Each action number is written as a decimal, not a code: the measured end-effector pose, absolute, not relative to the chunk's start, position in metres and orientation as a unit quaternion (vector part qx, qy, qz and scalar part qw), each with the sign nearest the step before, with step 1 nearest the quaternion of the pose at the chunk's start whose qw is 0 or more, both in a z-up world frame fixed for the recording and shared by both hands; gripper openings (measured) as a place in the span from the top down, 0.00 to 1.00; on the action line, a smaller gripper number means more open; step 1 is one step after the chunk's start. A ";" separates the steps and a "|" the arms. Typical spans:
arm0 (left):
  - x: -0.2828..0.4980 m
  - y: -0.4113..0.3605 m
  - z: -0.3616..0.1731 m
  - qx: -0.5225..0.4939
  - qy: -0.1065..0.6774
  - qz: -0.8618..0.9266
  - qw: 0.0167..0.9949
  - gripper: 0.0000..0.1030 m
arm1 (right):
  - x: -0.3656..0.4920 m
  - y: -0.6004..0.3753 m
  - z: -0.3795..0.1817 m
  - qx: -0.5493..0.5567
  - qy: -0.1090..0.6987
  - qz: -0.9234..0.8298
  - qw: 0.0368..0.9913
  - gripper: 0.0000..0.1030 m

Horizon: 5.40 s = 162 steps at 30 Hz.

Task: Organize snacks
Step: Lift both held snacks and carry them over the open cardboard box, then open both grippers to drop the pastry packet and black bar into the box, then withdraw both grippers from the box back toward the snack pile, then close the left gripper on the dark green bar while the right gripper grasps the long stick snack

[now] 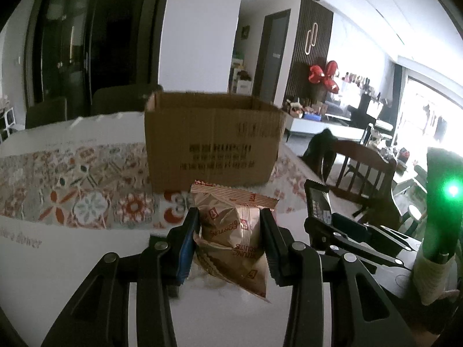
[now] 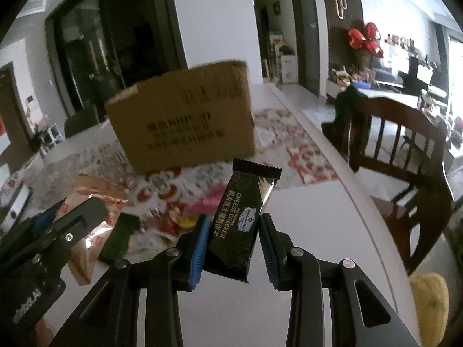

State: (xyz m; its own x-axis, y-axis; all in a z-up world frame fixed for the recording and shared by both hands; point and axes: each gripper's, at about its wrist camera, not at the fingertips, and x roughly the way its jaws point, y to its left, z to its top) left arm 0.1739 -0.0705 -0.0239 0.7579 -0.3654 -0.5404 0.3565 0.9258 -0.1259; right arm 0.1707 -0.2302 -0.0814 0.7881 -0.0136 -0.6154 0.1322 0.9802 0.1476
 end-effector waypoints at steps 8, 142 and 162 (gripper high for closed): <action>0.207 -0.068 0.015 -0.015 0.263 -0.200 0.944 0.60 | 0.200 -0.235 -0.042 0.096 0.282 -0.016 0.954 0.65; 0.235 -0.011 -0.133 0.004 0.448 -0.150 0.881 0.42 | 0.222 -0.181 -0.153 0.114 0.438 -0.027 0.891 0.61; 0.225 -0.020 -0.126 0.005 0.431 -0.140 0.891 0.57 | 0.212 -0.187 -0.150 0.111 0.431 -0.032 0.895 0.82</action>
State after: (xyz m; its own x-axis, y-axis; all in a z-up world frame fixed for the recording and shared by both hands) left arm 0.2247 -0.0200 -0.1257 0.5891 -0.2457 -0.7698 0.2537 0.9607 -0.1126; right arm 0.2124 -0.1866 -0.1498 0.6262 0.0382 -0.7787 0.1524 0.9735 0.1703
